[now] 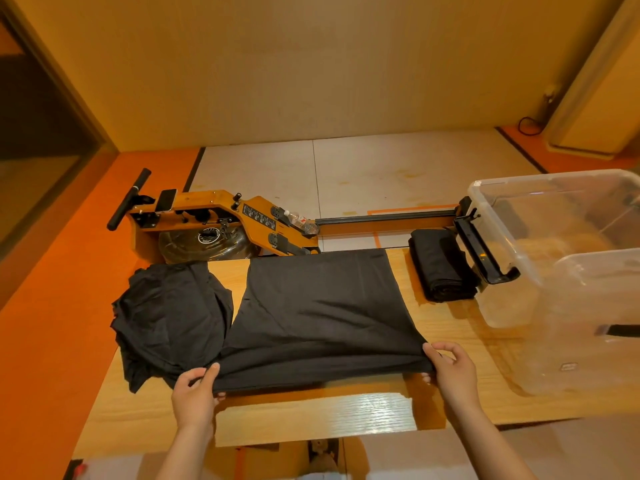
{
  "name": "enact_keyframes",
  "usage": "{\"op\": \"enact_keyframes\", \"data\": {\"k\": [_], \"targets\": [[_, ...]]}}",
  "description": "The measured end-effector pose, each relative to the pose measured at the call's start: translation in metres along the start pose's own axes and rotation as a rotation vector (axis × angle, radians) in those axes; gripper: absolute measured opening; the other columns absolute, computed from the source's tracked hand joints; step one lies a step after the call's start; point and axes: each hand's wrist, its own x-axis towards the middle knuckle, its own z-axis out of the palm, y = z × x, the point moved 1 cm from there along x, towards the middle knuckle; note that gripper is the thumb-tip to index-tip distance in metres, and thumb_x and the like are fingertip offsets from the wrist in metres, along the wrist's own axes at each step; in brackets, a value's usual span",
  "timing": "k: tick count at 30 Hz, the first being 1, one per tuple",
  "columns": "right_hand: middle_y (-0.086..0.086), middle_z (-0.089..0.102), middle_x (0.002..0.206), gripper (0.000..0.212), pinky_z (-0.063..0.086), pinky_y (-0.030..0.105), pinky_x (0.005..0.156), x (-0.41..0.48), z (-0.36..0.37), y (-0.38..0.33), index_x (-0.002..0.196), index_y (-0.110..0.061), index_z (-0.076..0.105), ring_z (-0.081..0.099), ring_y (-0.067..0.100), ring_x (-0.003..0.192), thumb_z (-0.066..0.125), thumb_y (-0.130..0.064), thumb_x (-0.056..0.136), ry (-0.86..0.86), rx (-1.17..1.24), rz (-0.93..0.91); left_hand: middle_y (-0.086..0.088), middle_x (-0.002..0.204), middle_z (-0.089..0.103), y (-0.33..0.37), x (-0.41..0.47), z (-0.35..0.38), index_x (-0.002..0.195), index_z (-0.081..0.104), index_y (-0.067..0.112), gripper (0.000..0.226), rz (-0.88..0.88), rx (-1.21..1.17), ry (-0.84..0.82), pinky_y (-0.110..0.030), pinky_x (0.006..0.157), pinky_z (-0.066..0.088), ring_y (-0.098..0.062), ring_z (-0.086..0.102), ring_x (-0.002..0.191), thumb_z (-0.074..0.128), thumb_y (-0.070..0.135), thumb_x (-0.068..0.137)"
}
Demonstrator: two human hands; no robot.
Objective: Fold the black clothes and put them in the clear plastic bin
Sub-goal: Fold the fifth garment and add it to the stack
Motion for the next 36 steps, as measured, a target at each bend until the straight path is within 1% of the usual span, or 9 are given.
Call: {"op": "enact_keyframes", "data": {"k": [4,7,11,13,17,21,24,28,36], "targets": [[0.017,0.068,0.094,0.01,0.056,0.049,0.079,0.005,0.001,0.029,0.09,-0.012,0.06,0.067,0.034,0.08,0.067,-0.006,0.087,-0.011,-0.166,0.117,-0.023,0.111,0.062,-0.018,-0.01,0.0,0.106,0.053,0.005,0.027,-0.014,0.156,-0.048,-0.039,0.065,0.053,-0.036,0.061,0.077,0.071,0.012,0.087],[0.008,0.064,0.093,0.012,0.056,0.044,0.074,0.001,-0.004,0.041,0.094,-0.011,0.063,0.065,0.028,0.073,0.063,0.0,0.089,0.003,-0.212,0.113,-0.022,0.11,0.063,-0.028,-0.015,0.0,0.106,0.054,0.008,0.024,0.01,0.2,-0.074,-0.041,0.075,0.056,-0.036,0.063,0.091,0.068,0.001,0.087],[0.008,0.064,0.094,0.013,0.045,0.031,0.068,0.0,-0.015,0.049,0.084,-0.012,0.066,0.057,0.018,0.078,0.062,0.0,0.09,0.021,-0.333,0.029,-0.026,0.086,0.066,-0.039,-0.022,-0.004,0.091,0.05,0.006,0.012,0.058,0.256,-0.069,-0.015,0.043,0.045,-0.027,0.06,0.057,0.056,-0.004,0.093],[0.007,0.065,0.093,0.017,0.044,0.032,0.074,0.001,-0.019,0.051,0.082,-0.014,0.067,0.058,0.02,0.084,0.059,-0.001,0.091,-0.005,-0.358,0.013,-0.026,0.102,0.065,-0.044,-0.02,-0.007,0.089,0.054,0.004,0.013,0.073,0.28,-0.062,-0.012,0.041,0.044,-0.028,0.06,0.06,0.048,-0.006,0.096],[-0.002,0.06,0.097,0.022,0.045,0.027,0.076,-0.004,-0.023,0.043,0.098,-0.017,0.067,0.056,0.013,0.09,0.055,0.002,0.093,-0.146,-0.37,-0.039,-0.018,0.14,0.049,-0.042,-0.025,-0.007,0.105,0.064,0.005,0.028,0.103,0.328,-0.163,-0.029,0.076,0.052,-0.036,0.063,0.101,0.045,-0.012,0.094],[0.002,0.063,0.096,0.034,0.051,0.026,0.071,-0.007,-0.028,0.041,0.111,-0.015,0.065,0.062,0.019,0.084,0.066,0.005,0.084,-0.227,-0.408,-0.052,-0.018,0.142,0.048,-0.04,-0.032,-0.014,0.118,0.063,0.003,0.04,0.117,0.289,-0.248,-0.038,0.108,0.035,-0.032,0.038,0.137,0.062,-0.016,0.083],[0.002,0.063,0.091,0.034,0.048,0.021,0.065,-0.008,-0.031,0.038,0.111,-0.014,0.064,0.061,0.017,0.081,0.068,0.005,0.083,-0.226,-0.419,-0.087,-0.018,0.132,0.057,-0.035,-0.036,-0.022,0.107,0.067,0.01,0.033,0.135,0.244,-0.259,-0.032,0.103,0.044,-0.03,0.052,0.125,0.065,-0.012,0.083],[0.01,0.067,0.084,0.036,0.046,0.013,0.061,-0.008,-0.033,0.033,0.113,-0.017,0.062,0.064,0.018,0.078,0.066,0.005,0.084,-0.306,-0.422,-0.105,-0.018,0.093,0.072,-0.03,-0.033,-0.03,0.102,0.068,-0.001,0.017,0.056,0.092,-0.266,-0.017,0.066,0.058,-0.026,0.069,0.084,0.065,-0.006,0.086],[0.003,0.065,0.094,0.018,0.047,0.024,0.063,-0.006,-0.034,0.033,0.101,-0.016,0.069,0.06,0.018,0.087,0.065,-0.004,0.088,-0.208,-0.308,-0.125,-0.008,0.096,0.068,-0.026,-0.031,-0.038,0.093,0.07,0.01,0.021,0.134,0.208,-0.268,-0.034,0.09,0.047,-0.021,0.063,0.091,0.072,-0.005,0.079]]}}
